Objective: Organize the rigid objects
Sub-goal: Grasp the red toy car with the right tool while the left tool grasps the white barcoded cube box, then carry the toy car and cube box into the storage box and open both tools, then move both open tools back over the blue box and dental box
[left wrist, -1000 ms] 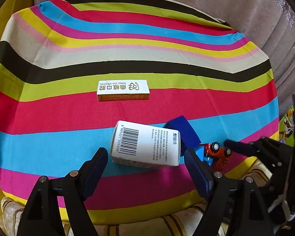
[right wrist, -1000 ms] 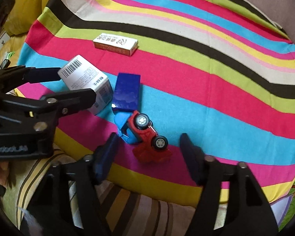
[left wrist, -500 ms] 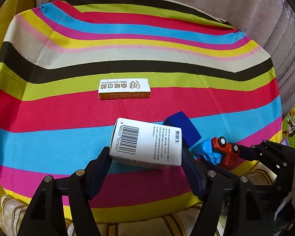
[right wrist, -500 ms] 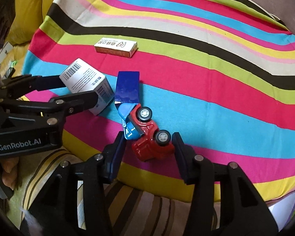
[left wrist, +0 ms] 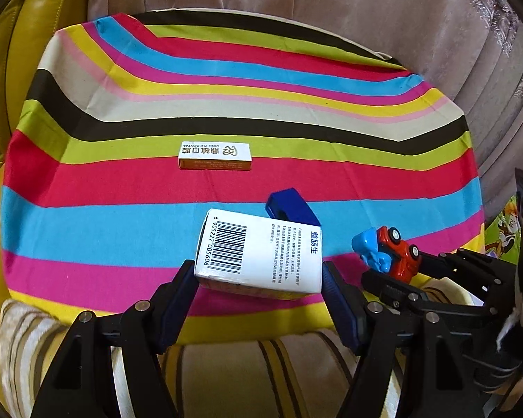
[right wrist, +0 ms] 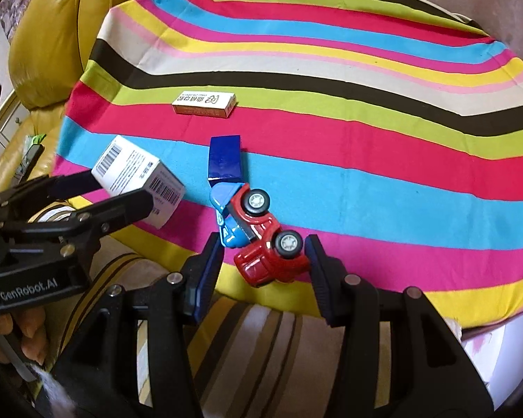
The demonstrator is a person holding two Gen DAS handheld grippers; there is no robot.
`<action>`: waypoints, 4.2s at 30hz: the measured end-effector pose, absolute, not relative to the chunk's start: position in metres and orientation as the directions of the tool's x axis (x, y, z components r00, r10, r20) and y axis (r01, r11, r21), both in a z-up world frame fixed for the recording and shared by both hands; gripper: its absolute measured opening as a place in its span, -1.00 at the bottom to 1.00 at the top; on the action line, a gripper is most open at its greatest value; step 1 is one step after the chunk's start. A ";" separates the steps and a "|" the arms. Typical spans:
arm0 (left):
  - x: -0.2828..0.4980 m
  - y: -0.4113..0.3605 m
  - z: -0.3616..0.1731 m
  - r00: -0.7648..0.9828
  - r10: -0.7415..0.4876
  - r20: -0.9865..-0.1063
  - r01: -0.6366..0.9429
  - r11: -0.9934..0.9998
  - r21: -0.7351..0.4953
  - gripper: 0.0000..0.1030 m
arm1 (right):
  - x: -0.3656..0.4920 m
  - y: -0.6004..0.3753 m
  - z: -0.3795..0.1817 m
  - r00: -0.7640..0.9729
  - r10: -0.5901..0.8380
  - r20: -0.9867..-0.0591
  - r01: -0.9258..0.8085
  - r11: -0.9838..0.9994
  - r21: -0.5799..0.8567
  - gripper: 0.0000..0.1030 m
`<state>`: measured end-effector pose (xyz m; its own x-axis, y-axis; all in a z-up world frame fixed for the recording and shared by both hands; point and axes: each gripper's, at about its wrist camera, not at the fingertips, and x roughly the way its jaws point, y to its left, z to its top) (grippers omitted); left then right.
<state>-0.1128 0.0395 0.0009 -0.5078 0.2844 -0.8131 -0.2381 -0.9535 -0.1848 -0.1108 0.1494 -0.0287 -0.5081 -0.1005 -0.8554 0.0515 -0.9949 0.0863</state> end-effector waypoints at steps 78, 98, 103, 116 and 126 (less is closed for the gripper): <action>0.032 0.291 0.038 -0.307 0.620 -0.722 -0.718 -0.649 -0.252 0.49 | 0.126 0.395 0.030 -0.549 0.393 -0.738 -0.647 -0.758 0.078 0.35; 0.012 0.247 0.040 -0.371 0.606 -0.704 -0.631 -0.720 -0.287 0.55 | 0.111 0.373 0.026 -0.543 0.362 -0.758 -0.607 -0.792 0.057 0.42; 0.002 0.228 0.039 -0.393 0.595 -0.701 -0.582 -0.751 -0.312 0.55 | 0.102 0.358 0.026 -0.555 0.334 -0.761 -0.572 -0.818 0.058 0.42; -0.030 0.144 0.035 -0.477 0.543 -0.691 -0.414 -0.832 -0.369 0.55 | 0.061 0.295 0.024 -0.583 0.231 -0.779 -0.427 -0.903 0.052 0.42; -0.051 0.082 0.030 -0.537 0.479 -0.694 -0.282 -0.878 -0.388 0.55 | 0.015 0.229 0.021 -0.590 0.111 -0.800 -0.249 -0.967 0.050 0.42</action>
<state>-0.0509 0.0816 0.0302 -0.5369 0.4792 -0.6943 -0.2821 -0.8776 -0.3876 0.0152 0.2291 0.0212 -0.5896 0.1111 -0.8000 -0.2495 -0.9671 0.0495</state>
